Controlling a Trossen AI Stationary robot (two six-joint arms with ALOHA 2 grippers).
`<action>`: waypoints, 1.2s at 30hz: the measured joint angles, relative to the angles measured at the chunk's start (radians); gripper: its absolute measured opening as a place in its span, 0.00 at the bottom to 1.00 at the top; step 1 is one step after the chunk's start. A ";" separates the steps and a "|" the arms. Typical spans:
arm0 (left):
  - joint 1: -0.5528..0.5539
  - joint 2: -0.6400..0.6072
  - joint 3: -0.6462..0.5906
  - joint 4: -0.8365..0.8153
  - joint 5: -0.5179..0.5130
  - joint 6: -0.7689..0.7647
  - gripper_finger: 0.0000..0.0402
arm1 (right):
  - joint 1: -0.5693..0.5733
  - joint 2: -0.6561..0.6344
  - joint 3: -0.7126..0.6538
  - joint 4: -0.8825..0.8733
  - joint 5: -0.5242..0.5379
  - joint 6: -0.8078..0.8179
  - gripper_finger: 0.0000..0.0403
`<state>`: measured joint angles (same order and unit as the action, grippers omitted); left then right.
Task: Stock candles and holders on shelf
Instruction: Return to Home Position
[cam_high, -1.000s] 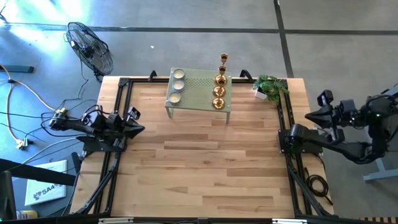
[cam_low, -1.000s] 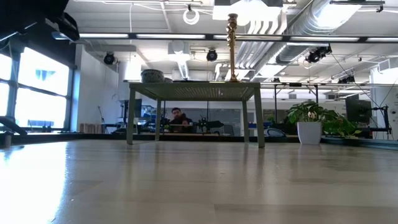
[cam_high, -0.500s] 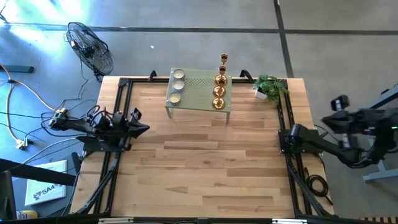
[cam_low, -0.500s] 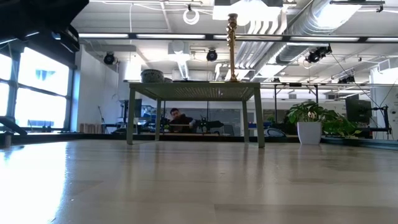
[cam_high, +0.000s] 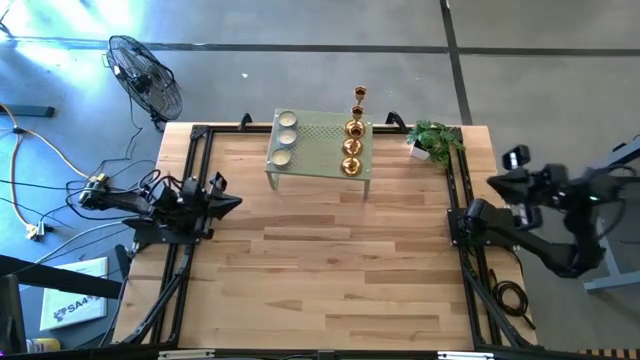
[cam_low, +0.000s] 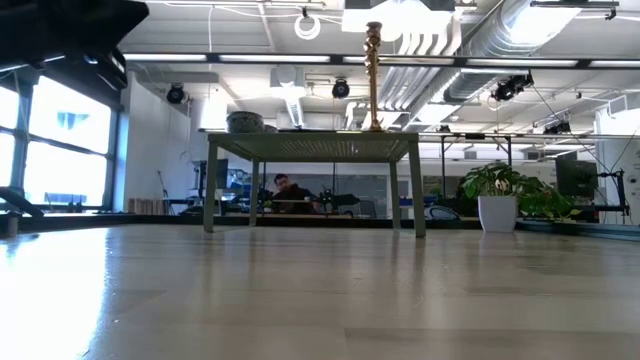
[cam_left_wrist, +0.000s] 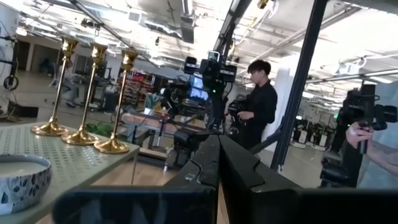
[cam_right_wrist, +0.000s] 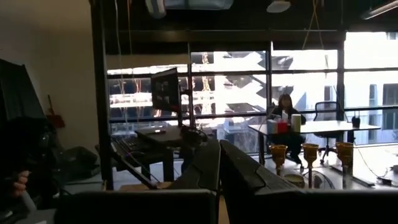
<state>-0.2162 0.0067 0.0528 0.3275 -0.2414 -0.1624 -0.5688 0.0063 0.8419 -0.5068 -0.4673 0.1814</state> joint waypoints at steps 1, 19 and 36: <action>0.000 0.000 0.000 -0.004 -0.001 0.000 0.00 | -0.011 0.000 -0.033 0.031 -0.001 0.007 0.00; 0.000 0.000 0.001 -0.179 0.000 0.000 0.00 | -0.033 -0.002 -0.667 0.752 0.090 0.239 0.00; 0.000 0.000 0.001 -0.348 0.001 0.000 0.00 | 0.219 0.007 -0.832 0.624 0.413 0.054 0.00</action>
<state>-0.2162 0.0071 0.0538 -0.0209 -0.2408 -0.1623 -0.3502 0.0132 0.0101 0.1171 -0.0547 0.2356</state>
